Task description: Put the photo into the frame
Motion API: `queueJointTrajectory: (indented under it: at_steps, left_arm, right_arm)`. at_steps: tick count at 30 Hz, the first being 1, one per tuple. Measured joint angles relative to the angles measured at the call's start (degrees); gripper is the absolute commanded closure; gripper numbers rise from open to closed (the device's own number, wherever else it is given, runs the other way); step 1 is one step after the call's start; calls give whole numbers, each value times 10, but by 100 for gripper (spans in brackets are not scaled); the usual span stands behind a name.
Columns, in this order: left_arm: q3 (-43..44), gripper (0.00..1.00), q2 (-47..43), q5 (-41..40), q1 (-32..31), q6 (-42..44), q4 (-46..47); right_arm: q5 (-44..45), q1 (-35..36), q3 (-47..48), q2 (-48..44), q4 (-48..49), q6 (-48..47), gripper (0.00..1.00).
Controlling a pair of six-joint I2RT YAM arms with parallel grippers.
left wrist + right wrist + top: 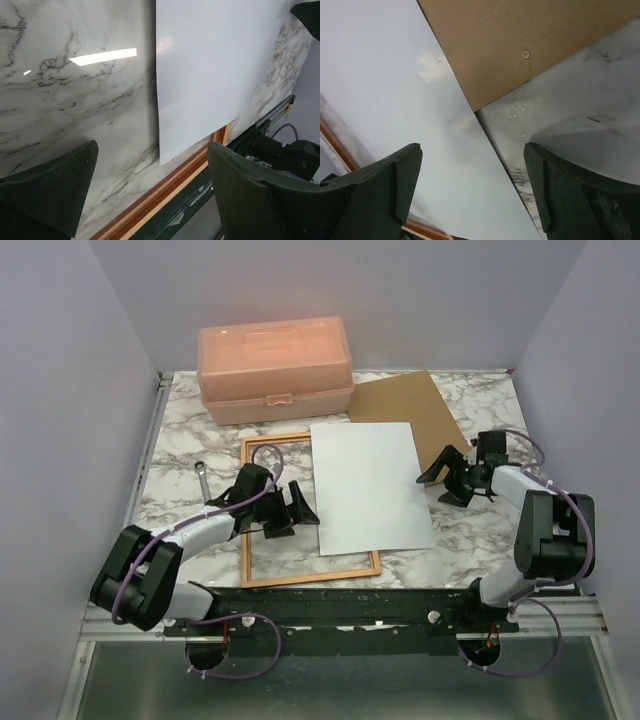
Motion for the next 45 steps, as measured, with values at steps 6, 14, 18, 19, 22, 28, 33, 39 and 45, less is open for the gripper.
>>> queueJointTrajectory:
  at_steps: [6, 14, 18, 19, 22, 28, 33, 39, 45]
  left_arm:
    - [23, 11, 54, 11, -3, -2, 31]
    - [47, 15, 108, 27, -7, -13, 85]
    - [47, 16, 122, 38, -9, -22, 112]
    - [47, 16, 123, 39, -9, -24, 116]
    - [47, 16, 121, 39, -10, -24, 118]
    - [46, 17, 98, 39, -11, -24, 112]
    - [43, 17, 54, 39, -12, -23, 96]
    - [31, 24, 5, 39, -12, -22, 82]
    - [8, 42, -9, 39, -12, -22, 77]
  right_arm:
    - [-91, 0, 6, 43, 67, 5, 9]
    - [-208, 0, -22, 73, 160, 30, 10]
    - [-240, -1, -40, 73, 185, 36, 10]
    - [-248, -1, -45, 73, 190, 39, 10]
    - [-274, -1, -66, 67, 204, 49, 11]
    - [-305, 0, -105, 43, 213, 63, 12]
    - [-320, 0, -133, 14, 226, 80, 16]
    - [-345, 1, -169, -15, 293, 130, 18]
    - [-356, 2, -201, -20, 334, 160, 19]
